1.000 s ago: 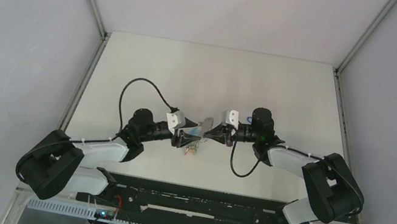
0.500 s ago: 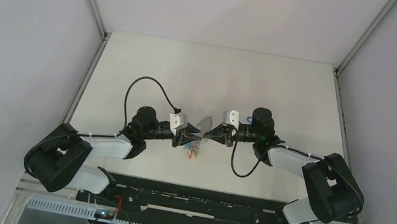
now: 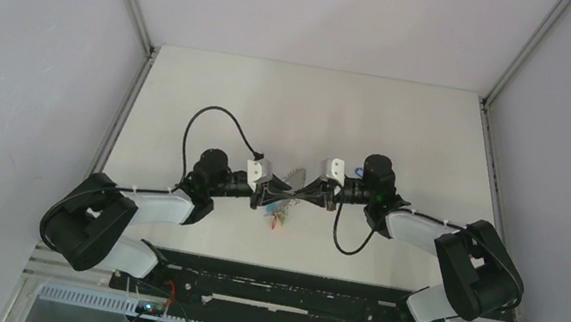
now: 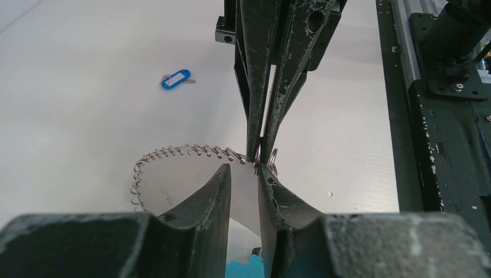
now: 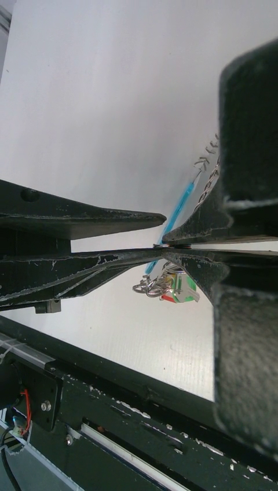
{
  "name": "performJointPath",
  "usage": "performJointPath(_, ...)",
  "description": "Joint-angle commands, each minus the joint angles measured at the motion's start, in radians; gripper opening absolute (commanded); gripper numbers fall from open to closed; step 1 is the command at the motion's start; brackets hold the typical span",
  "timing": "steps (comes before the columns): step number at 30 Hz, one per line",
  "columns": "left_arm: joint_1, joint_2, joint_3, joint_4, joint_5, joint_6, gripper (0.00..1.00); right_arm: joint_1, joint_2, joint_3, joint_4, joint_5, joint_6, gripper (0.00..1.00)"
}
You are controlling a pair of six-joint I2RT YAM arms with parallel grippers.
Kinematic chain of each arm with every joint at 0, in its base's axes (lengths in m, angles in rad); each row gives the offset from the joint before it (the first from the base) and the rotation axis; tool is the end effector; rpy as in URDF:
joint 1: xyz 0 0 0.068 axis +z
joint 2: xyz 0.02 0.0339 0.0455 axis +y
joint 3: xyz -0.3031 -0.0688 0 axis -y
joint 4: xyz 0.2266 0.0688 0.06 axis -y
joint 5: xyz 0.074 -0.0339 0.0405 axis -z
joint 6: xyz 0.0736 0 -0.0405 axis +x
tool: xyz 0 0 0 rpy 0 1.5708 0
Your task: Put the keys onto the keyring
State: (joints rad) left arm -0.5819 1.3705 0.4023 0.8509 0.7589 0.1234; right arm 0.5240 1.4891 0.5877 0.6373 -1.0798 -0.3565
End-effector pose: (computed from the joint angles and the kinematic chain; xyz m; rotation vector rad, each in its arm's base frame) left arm 0.1928 -0.1875 0.2429 1.1199 1.3476 -0.9750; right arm 0.2168 0.2002 0.2467 -1.3945 1.1756 1.0961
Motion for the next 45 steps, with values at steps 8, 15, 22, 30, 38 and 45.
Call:
performJointPath(8,0.004,0.022,0.071,0.025,0.052,-0.012,0.19,0.004,0.004,0.014,0.052,-0.049,0.014,0.0)
performJointPath(15,0.003,0.005,0.07,0.026,0.022,-0.017,0.0,0.003,0.002,0.019,0.0,-0.045,-0.014,0.0)
performJointPath(22,0.003,-0.049,0.072,-0.069,0.007,0.019,0.0,-0.031,-0.087,0.018,-0.172,0.006,-0.094,0.13)
performJointPath(30,-0.007,-0.062,0.095,-0.163,-0.002,0.047,0.0,-0.029,-0.133,0.02,-0.225,0.044,-0.127,0.28)
performJointPath(38,-0.02,-0.077,0.123,-0.239,-0.022,0.067,0.0,0.015,-0.073,0.073,-0.255,0.058,-0.148,0.28)
performJointPath(45,-0.031,-0.094,0.164,-0.365,-0.053,0.102,0.0,0.045,-0.059,0.087,-0.282,0.093,-0.17,0.24)
